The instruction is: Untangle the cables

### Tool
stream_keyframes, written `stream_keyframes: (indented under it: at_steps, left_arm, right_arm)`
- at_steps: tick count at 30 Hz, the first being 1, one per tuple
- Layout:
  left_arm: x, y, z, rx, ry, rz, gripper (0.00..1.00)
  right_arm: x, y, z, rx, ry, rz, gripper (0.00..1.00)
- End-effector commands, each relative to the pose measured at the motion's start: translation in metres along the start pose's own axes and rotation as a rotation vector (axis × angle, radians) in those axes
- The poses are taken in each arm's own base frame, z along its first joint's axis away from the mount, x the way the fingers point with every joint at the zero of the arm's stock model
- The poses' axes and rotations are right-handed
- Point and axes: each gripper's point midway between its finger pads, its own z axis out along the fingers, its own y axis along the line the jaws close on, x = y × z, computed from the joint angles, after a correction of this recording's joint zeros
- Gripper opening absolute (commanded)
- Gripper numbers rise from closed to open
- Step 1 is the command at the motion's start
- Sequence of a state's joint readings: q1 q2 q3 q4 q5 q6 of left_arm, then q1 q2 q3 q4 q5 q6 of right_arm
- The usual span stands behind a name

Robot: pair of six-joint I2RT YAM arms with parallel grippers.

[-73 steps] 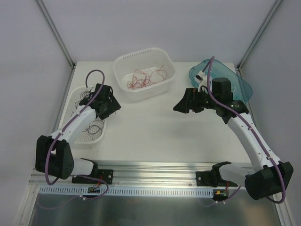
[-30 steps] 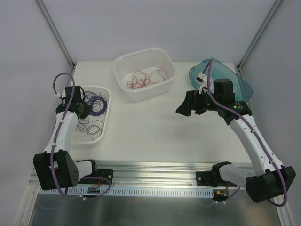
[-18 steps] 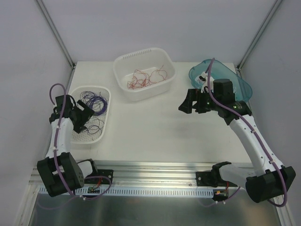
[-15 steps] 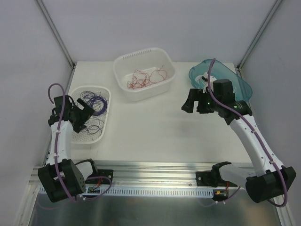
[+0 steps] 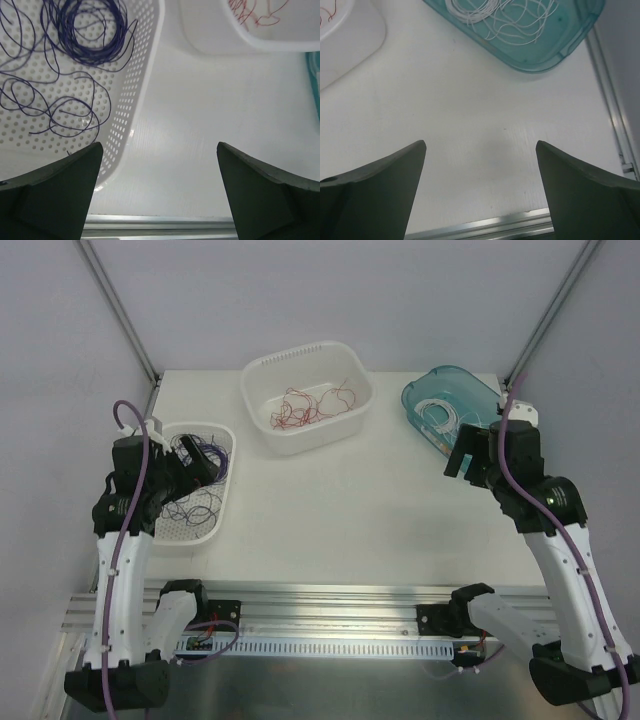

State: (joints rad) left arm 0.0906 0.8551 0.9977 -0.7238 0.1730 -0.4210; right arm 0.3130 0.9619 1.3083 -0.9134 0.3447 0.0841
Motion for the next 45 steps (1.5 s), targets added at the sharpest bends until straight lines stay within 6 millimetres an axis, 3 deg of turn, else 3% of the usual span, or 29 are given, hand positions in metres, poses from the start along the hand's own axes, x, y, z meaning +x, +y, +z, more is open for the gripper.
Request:
stream_keyframes:
  at_steps: [1,2,3,5,6,8,12,18,22,25,30,45]
  left_arm:
    - [-0.016,-0.010,-0.060,0.042,-0.169,0.126,0.99]
    - [-0.024,-0.008,-0.076,0.020,-0.231,0.146,0.99]
    - [-0.018,0.000,-0.087,-0.024,-0.219,0.146,0.99]
    - [-0.018,0.020,-0.099,-0.149,-0.227,0.111,0.99]
    - [-0.008,0.028,-0.101,-0.183,-0.196,0.102,0.99]
    - [0.003,0.029,-0.110,-0.161,-0.226,0.086,0.99]
    - [0.011,0.020,-0.155,-0.027,-0.441,0.049,0.99]
    - [0.024,0.022,-0.216,0.047,-0.653,0.135,0.99]
    - [0.037,0.037,-0.239,0.039,-0.760,0.108,0.99]
    - [0.052,0.046,-0.245,0.051,-0.803,0.088,0.99]
    - [0.074,0.063,-0.228,0.011,-0.756,0.072,0.99]
    - [0.102,0.074,-0.187,-0.013,-0.592,0.070,0.99]
  right_arm:
    - [-0.021,-0.045,-0.041,0.147,-0.147,-0.024,0.97]
    - [-0.024,-0.050,-0.055,0.124,-0.215,-0.005,0.97]
    - [-0.027,-0.053,-0.065,0.106,-0.262,-0.040,0.97]
    - [-0.030,-0.057,-0.092,0.030,-0.393,-0.014,0.97]
    - [-0.029,-0.059,-0.101,0.010,-0.427,-0.021,0.97]
    - [-0.021,-0.064,-0.118,-0.027,-0.465,-0.027,0.97]
    - [0.001,-0.078,-0.155,-0.093,-0.539,-0.080,0.97]
    - [0.033,-0.089,-0.165,-0.122,-0.544,-0.128,0.97]
    - [0.049,-0.092,-0.167,-0.140,-0.556,-0.136,0.97]
    - [0.061,-0.092,-0.166,-0.165,-0.560,-0.140,0.97]
    - [0.073,-0.096,-0.167,-0.178,-0.581,-0.105,0.97]
    - [0.085,-0.096,-0.166,-0.189,-0.549,-0.108,0.97]
